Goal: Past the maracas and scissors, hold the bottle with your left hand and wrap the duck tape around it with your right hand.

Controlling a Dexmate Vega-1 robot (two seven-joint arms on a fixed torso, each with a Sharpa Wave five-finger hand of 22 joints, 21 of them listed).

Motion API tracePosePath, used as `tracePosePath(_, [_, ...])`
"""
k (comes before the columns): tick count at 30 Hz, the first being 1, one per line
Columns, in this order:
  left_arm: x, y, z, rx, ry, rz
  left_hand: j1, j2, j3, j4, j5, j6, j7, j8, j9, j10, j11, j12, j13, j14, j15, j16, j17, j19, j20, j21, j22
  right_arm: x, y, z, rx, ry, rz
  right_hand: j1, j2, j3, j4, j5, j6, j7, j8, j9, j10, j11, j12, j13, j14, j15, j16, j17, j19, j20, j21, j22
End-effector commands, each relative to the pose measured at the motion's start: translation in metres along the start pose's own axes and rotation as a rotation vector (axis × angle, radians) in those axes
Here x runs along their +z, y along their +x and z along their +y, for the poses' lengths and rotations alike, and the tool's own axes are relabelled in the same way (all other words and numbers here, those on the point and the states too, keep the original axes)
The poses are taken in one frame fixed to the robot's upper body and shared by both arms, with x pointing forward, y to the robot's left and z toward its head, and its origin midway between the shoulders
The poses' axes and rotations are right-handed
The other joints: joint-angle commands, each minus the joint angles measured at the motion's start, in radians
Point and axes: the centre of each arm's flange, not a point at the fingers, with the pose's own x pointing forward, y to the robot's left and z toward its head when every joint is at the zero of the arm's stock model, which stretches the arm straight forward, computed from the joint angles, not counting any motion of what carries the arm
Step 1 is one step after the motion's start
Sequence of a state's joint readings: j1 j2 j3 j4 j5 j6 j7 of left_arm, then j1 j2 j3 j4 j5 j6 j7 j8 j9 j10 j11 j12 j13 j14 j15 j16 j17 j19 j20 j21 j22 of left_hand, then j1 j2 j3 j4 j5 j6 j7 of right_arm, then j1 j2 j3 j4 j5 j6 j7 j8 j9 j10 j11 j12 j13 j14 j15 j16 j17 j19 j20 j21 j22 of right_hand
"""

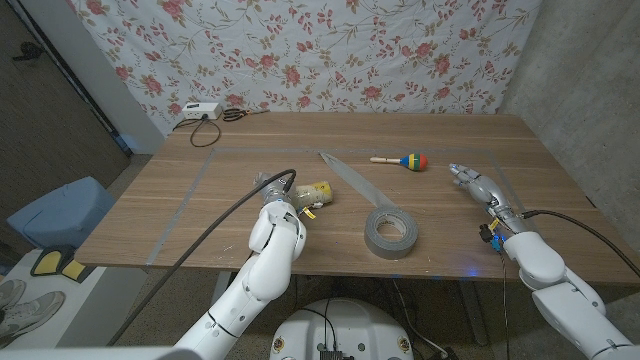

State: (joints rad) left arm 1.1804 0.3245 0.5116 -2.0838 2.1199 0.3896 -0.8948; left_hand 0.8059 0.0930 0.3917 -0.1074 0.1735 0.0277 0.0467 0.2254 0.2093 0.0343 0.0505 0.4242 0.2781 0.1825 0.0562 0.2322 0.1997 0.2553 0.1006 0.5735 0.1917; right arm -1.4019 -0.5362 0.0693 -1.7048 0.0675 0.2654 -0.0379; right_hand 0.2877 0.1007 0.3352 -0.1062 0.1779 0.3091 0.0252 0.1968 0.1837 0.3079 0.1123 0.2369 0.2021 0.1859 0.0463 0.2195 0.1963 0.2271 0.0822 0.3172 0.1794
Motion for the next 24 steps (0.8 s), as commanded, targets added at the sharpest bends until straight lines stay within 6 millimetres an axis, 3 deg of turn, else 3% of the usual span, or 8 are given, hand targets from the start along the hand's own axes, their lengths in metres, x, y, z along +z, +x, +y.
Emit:
tracePosePath(1, [-0.002, 0.021, -0.013, -0.040, -0.200, -0.079, -0.079, -0.069, -0.064, 0.010, 0.011, 0.068, 0.001, 0.023, 0.003, 0.083, -0.048, 0.007, -0.019, 0.051, -0.029, -0.007, -0.014, 0.020, 0.012, -0.005, -0.003, 0.012, 0.002, -0.004, -0.004, -0.060, 0.008, -0.004, 0.000, 0.000, 0.001, 0.004, 0.012, 0.001, 0.009, 0.006, 0.011, 0.001, 0.005, 0.003, 0.012, 0.003, 0.007, 0.002, 0.013, -0.001, -0.005, 0.002])
tracePosePath(4, [-0.005, 0.032, -0.019, -0.070, -0.330, -0.185, -0.109, -0.081, -0.082, 0.019, 0.017, 0.107, -0.007, 0.037, 0.006, 0.123, -0.056, 0.017, -0.024, 0.063, -0.039, -0.013, -0.013, 0.006, 0.028, -0.015, -0.004, 0.016, 0.004, -0.004, 0.003, -0.080, 0.007, -0.004, 0.000, 0.000, 0.001, 0.005, 0.013, 0.001, 0.009, 0.005, 0.016, 0.000, 0.007, 0.003, 0.015, 0.002, 0.007, 0.001, 0.016, -0.001, -0.004, 0.002])
tracePosePath(5, [-0.007, 0.036, -0.021, -0.078, -0.380, -0.215, -0.110, -0.076, -0.081, 0.019, 0.021, 0.128, -0.014, 0.045, 0.007, 0.133, -0.073, 0.019, -0.025, 0.071, -0.053, -0.015, -0.012, -0.010, 0.023, -0.024, -0.005, 0.017, 0.004, -0.005, 0.003, -0.083, 0.006, -0.004, 0.000, 0.000, 0.001, 0.005, 0.014, 0.001, 0.009, 0.005, 0.018, 0.000, 0.007, 0.003, 0.016, 0.003, 0.007, 0.001, 0.018, -0.001, -0.004, 0.002])
tracePosePath(10, [-0.011, 0.048, -0.023, -0.041, -0.496, -0.339, -0.041, -0.040, -0.041, -0.024, 0.032, 0.219, -0.031, 0.084, 0.010, 0.168, -0.091, 0.027, -0.031, 0.084, -0.064, -0.026, -0.012, -0.057, 0.026, -0.052, -0.004, 0.020, 0.008, -0.006, 0.001, -0.087, 0.013, -0.005, 0.000, 0.001, 0.000, 0.006, 0.016, 0.001, 0.008, 0.005, 0.022, 0.000, 0.007, 0.003, 0.024, 0.001, 0.007, 0.000, 0.023, 0.001, -0.004, 0.002])
tracePosePath(13, [-0.010, 0.050, -0.019, -0.012, -0.496, -0.350, -0.006, -0.008, -0.017, -0.039, 0.028, 0.282, -0.044, 0.112, 0.009, 0.242, -0.126, 0.050, -0.033, 0.169, -0.100, -0.003, -0.005, -0.014, 0.028, -0.041, -0.003, 0.020, 0.010, -0.006, 0.005, -0.091, 0.017, -0.006, 0.000, 0.001, 0.000, 0.006, 0.016, 0.001, 0.008, 0.005, 0.023, -0.001, 0.007, 0.003, 0.025, 0.002, 0.007, -0.001, 0.024, 0.001, -0.004, 0.002])
tracePosePath(18, [-0.003, 0.054, -0.013, -0.020, -0.414, -0.360, 0.067, 0.029, 0.025, -0.065, 0.020, 0.322, -0.055, 0.131, 0.007, 0.305, -0.154, 0.067, -0.032, 0.255, -0.136, 0.014, -0.003, 0.064, 0.018, -0.014, -0.001, 0.021, 0.011, -0.006, 0.003, -0.113, 0.026, -0.009, 0.000, 0.001, 0.001, 0.006, 0.018, 0.001, 0.008, 0.005, 0.025, -0.001, 0.007, 0.003, 0.034, 0.002, 0.009, -0.001, 0.025, 0.001, -0.005, 0.002])
tracePosePath(22, [-0.001, 0.064, -0.017, -0.092, -0.459, -0.407, 0.052, 0.015, 0.014, -0.049, 0.010, 0.299, -0.045, 0.120, 0.005, 0.288, -0.122, 0.051, -0.036, 0.210, -0.085, -0.015, -0.007, 0.071, 0.020, -0.012, 0.000, 0.023, 0.013, -0.006, -0.006, -0.118, 0.030, -0.010, 0.001, 0.001, 0.002, 0.007, 0.021, 0.001, 0.008, 0.005, 0.029, 0.000, 0.008, 0.003, 0.041, 0.001, 0.010, -0.001, 0.027, 0.001, -0.006, 0.002])
tracePosePath(24, [0.002, 0.069, -0.017, -0.130, -0.459, -0.423, 0.067, 0.043, 0.032, -0.048, 0.011, 0.294, -0.036, 0.115, 0.004, 0.281, -0.109, 0.041, -0.039, 0.213, -0.080, -0.016, -0.008, 0.076, 0.033, -0.010, 0.000, 0.026, 0.015, -0.007, -0.007, -0.136, 0.029, -0.011, 0.002, 0.001, 0.002, 0.007, 0.022, 0.002, 0.008, 0.005, 0.031, -0.001, 0.008, 0.003, 0.043, 0.001, 0.011, -0.001, 0.028, 0.002, -0.006, 0.002])
